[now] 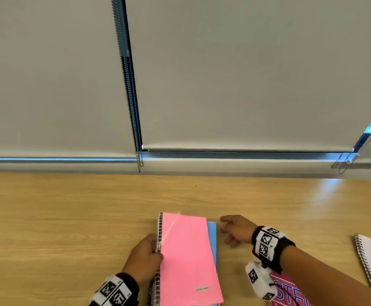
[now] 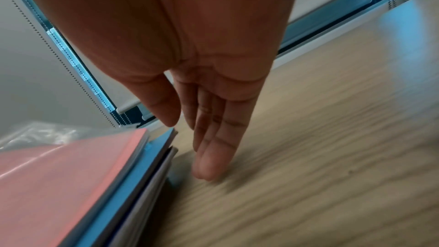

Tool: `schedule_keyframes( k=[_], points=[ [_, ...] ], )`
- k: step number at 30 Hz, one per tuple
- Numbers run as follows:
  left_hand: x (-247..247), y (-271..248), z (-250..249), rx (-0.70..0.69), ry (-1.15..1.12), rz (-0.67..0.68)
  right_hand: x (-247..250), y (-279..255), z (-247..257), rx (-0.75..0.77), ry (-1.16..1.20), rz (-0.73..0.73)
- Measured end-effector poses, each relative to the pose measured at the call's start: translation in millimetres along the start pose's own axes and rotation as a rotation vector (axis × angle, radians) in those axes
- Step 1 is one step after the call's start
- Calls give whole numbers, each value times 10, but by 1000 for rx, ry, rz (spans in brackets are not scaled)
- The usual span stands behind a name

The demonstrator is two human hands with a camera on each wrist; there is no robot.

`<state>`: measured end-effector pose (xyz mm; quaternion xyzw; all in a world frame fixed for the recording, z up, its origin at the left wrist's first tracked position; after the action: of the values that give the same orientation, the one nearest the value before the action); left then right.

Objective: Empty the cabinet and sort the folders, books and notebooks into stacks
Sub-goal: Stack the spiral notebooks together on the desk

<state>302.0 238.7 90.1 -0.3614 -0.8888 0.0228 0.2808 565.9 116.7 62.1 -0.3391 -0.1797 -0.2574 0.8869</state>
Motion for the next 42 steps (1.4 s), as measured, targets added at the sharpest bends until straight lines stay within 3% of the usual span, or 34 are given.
schedule_keyframes(
  k=[5, 8, 11, 22, 26, 29, 37, 42],
  points=[
    [-90, 49, 57, 5, 27, 55, -236, 19, 52, 51, -23, 40],
    [-133, 83, 112, -6, 198, -21, -283, 13, 77, 66, 2, 39],
    [-150, 47, 114, 22, 196, -51, -314, 34, 75, 67, 17, 64],
    [-155, 49, 211, -36, 156, 88, -344, -67, 108, 152, -97, 21],
    [-129, -22, 277, -46, 141, 200, -391, -163, 90, 182, -104, -134],
    [-139, -138, 340, -98, 223, 255, -488, -269, -106, 99, 53, -272],
    [-43, -139, 361, -222, 11, -30, -460, -462, -268, -2, 135, -197],
    [-44, -121, 338, -214, 35, -2, -311, -544, -118, 20, 467, -143]
  ],
)
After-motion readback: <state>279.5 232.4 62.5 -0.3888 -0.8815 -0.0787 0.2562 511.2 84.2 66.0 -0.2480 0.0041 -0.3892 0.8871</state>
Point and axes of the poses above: each hand's wrist, its own y-axis towards the middle knuckle, its own x-axis out of the back of the hand, z = x × y, the point moved 3 cm from there along y, towards the middle knuckle, and after that the axes turned 5 degrees about -z, right-handed, at the moved point
